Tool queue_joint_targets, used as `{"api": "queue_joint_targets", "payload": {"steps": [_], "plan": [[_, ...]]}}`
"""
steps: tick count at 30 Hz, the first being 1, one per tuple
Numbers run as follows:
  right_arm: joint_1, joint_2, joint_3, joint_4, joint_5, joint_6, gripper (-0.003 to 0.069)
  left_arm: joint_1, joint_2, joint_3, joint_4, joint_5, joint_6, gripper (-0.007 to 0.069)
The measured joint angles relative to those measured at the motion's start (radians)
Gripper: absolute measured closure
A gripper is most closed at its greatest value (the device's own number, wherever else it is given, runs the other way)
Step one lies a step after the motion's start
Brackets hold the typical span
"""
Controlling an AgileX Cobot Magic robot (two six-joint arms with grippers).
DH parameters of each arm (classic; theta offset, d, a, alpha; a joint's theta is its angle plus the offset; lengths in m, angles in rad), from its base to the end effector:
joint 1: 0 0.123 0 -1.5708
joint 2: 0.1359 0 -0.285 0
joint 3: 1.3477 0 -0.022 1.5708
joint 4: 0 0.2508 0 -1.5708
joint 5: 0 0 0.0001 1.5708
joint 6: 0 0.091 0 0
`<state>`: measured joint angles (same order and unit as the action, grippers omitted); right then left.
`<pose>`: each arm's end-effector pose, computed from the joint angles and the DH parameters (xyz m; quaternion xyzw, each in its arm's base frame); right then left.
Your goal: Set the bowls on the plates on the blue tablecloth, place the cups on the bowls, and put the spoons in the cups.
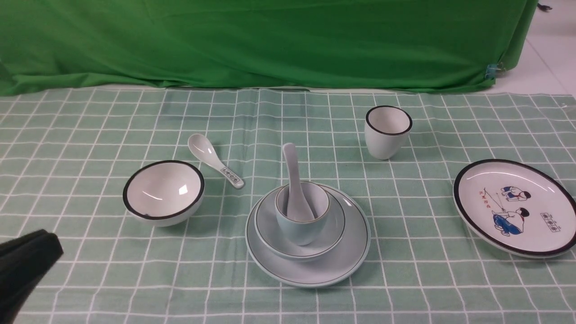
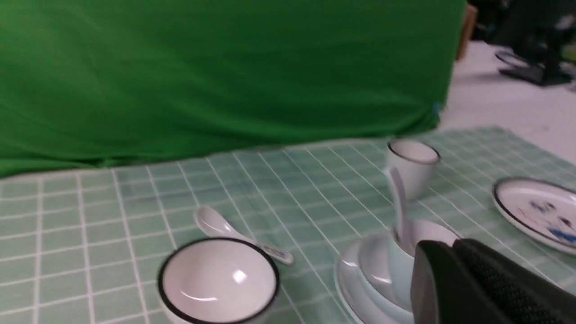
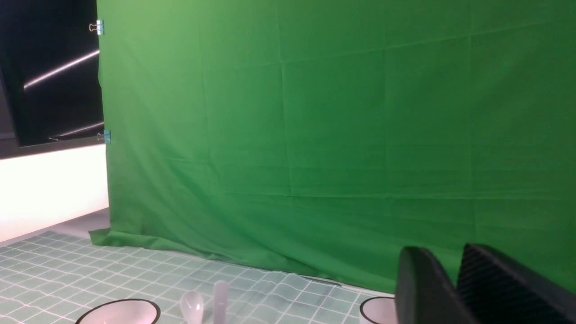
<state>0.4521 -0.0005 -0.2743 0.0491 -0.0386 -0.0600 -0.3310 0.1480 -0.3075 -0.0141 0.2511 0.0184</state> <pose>0.0254 0.0122 0.3063 -0.1260 0.5377 0.1819 0.8136 0.0521 -0.0183 0.2849 0.1196 0.6985 -0.1158 0.6960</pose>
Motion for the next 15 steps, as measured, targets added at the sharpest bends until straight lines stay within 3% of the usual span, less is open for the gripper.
{"api": "queue_joint_targets", "payload": {"steps": [3, 8, 15], "plan": [[0.0, 0.0, 0.0, 0.0, 0.0, 0.0, 0.0476, 0.132, -0.062, 0.099, -0.079, -0.063, 0.078, 0.0612], [0.0, 0.0, 0.0, 0.0, 0.0, 0.0, 0.0467, 0.275, -0.125, 0.236, -0.112, -0.087, 0.111, 0.0612], [0.0, 0.0, 0.0, 0.0, 0.0, 0.001, 0.0452, 0.303, -0.147, 0.313, -0.115, -0.079, 0.128, 0.0612]]}}
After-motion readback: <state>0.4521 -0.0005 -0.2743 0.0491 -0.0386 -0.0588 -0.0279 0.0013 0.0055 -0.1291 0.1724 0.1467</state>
